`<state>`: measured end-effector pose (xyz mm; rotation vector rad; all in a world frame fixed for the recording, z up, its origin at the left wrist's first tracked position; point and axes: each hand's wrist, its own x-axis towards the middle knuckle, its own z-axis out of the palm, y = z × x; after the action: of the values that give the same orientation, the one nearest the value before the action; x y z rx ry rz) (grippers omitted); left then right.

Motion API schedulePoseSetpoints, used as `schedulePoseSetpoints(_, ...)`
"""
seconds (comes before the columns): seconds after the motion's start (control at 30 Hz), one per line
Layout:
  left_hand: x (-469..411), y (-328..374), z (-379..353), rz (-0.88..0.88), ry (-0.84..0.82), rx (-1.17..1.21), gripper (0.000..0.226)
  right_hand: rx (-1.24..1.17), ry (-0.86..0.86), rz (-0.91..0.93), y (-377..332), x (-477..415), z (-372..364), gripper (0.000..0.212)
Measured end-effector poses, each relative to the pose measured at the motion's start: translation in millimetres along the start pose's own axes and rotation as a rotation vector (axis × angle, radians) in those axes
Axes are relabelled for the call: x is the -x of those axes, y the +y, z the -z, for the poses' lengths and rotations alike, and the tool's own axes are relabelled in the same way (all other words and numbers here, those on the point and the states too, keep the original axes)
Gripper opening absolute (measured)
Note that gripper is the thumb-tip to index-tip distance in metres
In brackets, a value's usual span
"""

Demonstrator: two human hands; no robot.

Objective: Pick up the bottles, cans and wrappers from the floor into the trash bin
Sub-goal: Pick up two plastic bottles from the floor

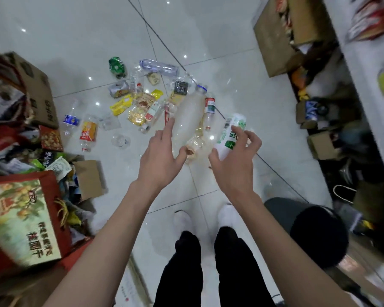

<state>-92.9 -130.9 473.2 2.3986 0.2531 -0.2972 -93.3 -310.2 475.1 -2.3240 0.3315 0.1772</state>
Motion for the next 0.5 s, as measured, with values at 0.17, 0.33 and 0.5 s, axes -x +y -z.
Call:
schedulePoseSetpoints(0.17,29,65,-21,-0.105,-0.079,0.004,0.076,0.039,0.106,-0.134,24,33,69,0.068)
schedulePoseSetpoints(0.33,58,117,-83,-0.180,-0.190,-0.011,0.074,-0.012,0.140,-0.238,87,66,130,0.069)
schedulePoseSetpoints(0.5,103,170,-170,-0.244,-0.338,-0.049,0.074,-0.026,0.168,-0.385,178,106,187,0.070)
